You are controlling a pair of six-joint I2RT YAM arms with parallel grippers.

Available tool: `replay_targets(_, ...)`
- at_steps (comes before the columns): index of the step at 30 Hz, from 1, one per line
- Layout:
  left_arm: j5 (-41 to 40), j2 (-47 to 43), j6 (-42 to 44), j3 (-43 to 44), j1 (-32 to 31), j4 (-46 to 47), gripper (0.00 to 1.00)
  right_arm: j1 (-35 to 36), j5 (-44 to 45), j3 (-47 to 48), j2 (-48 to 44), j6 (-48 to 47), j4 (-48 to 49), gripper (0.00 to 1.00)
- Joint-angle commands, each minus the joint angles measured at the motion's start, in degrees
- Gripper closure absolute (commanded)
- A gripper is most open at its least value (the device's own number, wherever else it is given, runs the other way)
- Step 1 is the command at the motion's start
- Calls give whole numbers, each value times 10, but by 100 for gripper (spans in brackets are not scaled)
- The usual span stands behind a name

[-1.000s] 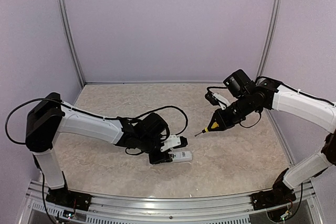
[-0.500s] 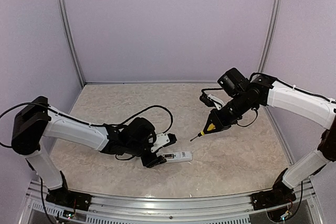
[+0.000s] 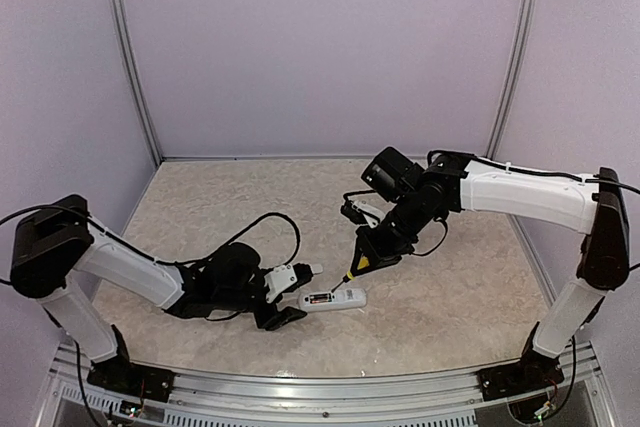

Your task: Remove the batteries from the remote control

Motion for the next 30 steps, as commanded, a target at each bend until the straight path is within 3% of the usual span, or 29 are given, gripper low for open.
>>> replay_targets(1,30,29,5,-8,6,114,36,10,12,21,17,21,-4,100)
replay_targets(8,56,76,14,-3,18,157,39,15,8,28,30,21,-3,100)
replay_targets(22,59,145,14,19,20,158,44,15,11,32,34,16,-10,100)
replay_targets(28,47,152,5,15,29,155,38,15,9,35,36,13,-12,100)
replay_targets(30,56,152,-3,11,41,148,42,15,10,35,37,12,-13,100)
